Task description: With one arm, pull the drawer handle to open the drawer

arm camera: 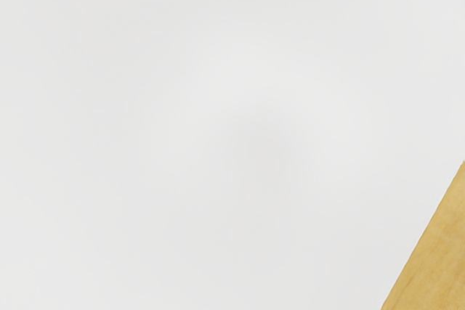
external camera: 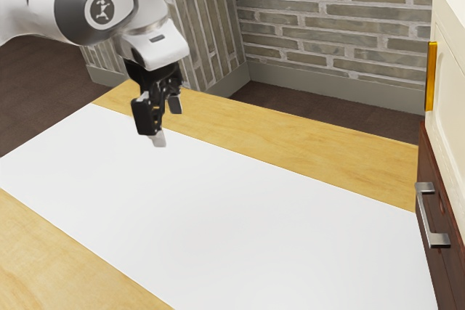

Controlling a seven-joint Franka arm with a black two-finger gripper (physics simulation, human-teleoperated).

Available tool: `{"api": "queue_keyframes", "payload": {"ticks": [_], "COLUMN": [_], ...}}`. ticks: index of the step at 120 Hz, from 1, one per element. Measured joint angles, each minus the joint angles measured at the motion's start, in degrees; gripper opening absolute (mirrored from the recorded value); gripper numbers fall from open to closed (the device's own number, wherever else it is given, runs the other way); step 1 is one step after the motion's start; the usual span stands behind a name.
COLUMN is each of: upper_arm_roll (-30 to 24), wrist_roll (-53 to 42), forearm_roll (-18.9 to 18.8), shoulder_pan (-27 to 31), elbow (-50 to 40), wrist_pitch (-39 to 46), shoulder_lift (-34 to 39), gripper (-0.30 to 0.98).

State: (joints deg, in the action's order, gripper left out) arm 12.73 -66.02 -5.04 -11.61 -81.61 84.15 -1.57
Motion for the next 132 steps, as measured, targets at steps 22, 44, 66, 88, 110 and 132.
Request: {"api": "queue_keyframes", "payload": {"ticks": [22,44,66,88,110,132], "upper_arm_roll": [-4.1,-4.4,-4.0,-3.9,-3.8,-3.8], "wrist_roll": [-5.2,-11.3,-18.5,-24.1,-28.8,-32.5], "forearm_roll": [-1.3,1.3,3.9,4.4,4.6,4.6], "shoulder_pan": [-1.1,4.3,-0.1,-2.6,-6.3,-9.5], "elbow": [-11.5,-19.2,-22.2,-26.0,-28.2,-29.0], "wrist_pitch": [7.7,18.8,27.9,35.2,40.4,44.4], "shoulder_lift": [4.4,6.3,7.1,8.3,8.6,7.9], "gripper": [0.69,0.69,0.69,0.69,0.69,0.69]}}
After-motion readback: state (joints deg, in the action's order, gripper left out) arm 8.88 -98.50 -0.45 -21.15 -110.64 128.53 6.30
